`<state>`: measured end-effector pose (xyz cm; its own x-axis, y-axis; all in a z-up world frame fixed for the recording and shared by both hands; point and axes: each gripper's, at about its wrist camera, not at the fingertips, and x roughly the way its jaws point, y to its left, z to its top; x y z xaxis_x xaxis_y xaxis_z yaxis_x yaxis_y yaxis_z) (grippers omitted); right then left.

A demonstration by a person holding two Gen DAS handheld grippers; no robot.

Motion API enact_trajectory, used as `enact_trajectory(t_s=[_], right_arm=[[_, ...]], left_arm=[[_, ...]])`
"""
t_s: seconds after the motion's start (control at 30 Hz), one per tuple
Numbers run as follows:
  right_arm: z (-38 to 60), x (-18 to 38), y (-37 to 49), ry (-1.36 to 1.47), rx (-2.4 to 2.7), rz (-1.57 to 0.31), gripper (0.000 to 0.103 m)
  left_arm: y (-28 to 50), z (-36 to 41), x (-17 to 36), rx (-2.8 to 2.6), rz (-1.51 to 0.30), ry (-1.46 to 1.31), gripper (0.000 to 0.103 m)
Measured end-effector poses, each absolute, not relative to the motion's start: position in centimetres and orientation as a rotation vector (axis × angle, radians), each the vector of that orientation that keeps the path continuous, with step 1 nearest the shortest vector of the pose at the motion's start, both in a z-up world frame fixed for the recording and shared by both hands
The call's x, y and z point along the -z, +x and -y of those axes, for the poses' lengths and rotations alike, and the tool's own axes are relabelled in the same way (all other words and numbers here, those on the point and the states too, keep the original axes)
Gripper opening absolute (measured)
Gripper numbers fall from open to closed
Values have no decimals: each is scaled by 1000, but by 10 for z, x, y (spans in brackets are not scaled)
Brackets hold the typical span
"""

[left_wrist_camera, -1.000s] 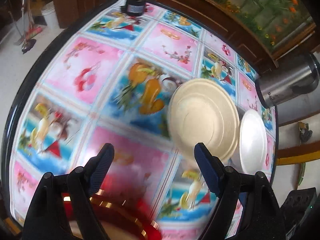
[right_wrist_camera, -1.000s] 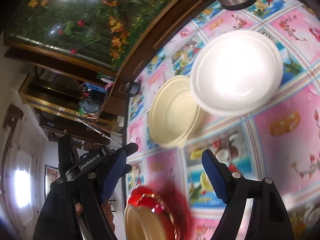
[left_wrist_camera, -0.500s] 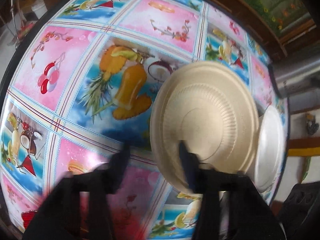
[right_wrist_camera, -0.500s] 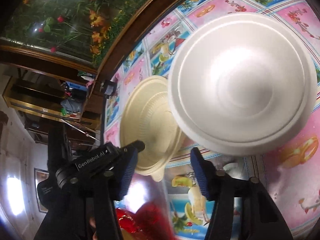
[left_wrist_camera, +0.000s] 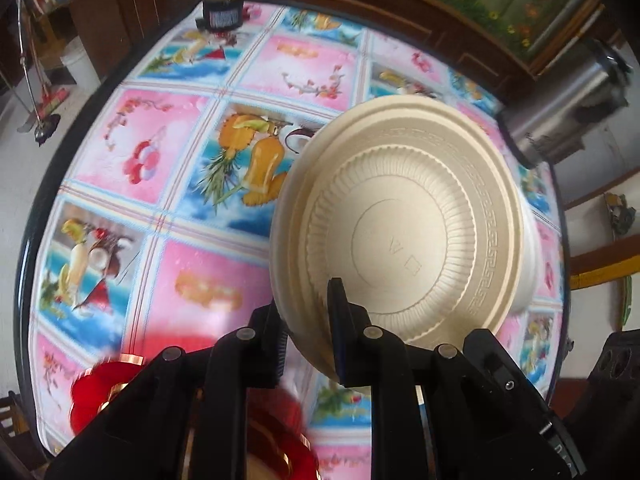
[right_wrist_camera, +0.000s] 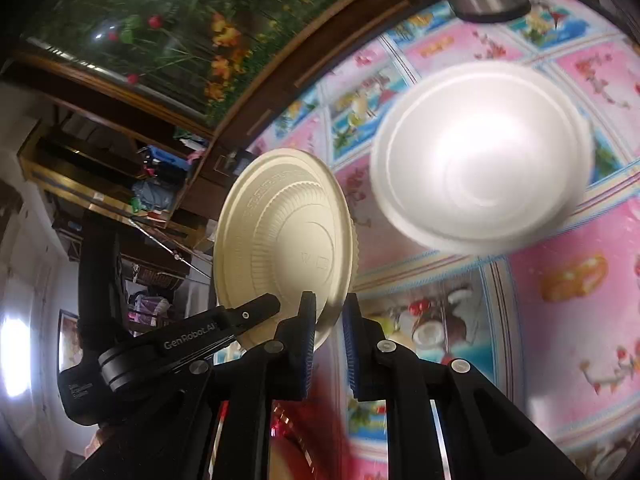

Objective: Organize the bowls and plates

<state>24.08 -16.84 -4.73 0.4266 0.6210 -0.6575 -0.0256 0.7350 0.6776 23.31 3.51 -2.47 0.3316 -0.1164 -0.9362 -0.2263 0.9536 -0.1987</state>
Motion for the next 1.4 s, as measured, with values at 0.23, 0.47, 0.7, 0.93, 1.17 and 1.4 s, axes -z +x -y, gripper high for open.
enact_trajectory(t_s=[0.23, 0.47, 0.7, 0.93, 1.17, 1.4], right_arm=[[182, 20, 184, 613, -471, -987, 13], [206, 9, 131, 596, -472, -931, 13], [229, 12, 98, 607, -454, -906, 13], [240, 16, 81, 598, -438, -896, 13], [242, 19, 76, 589, -442, -899, 13], [235, 19, 71, 567, -449, -899, 13]], left_arm=[[181, -18, -1, -47, -1149, -298, 16], [133, 4, -13, -9, -1066, -259, 16], [102, 26, -13, 21, -1017, -222, 17], [85, 34, -11, 38, -1005, -220, 16], [76, 33, -7, 34, -993, -219, 17], [68, 26, -5, 25, -977, -230, 17]])
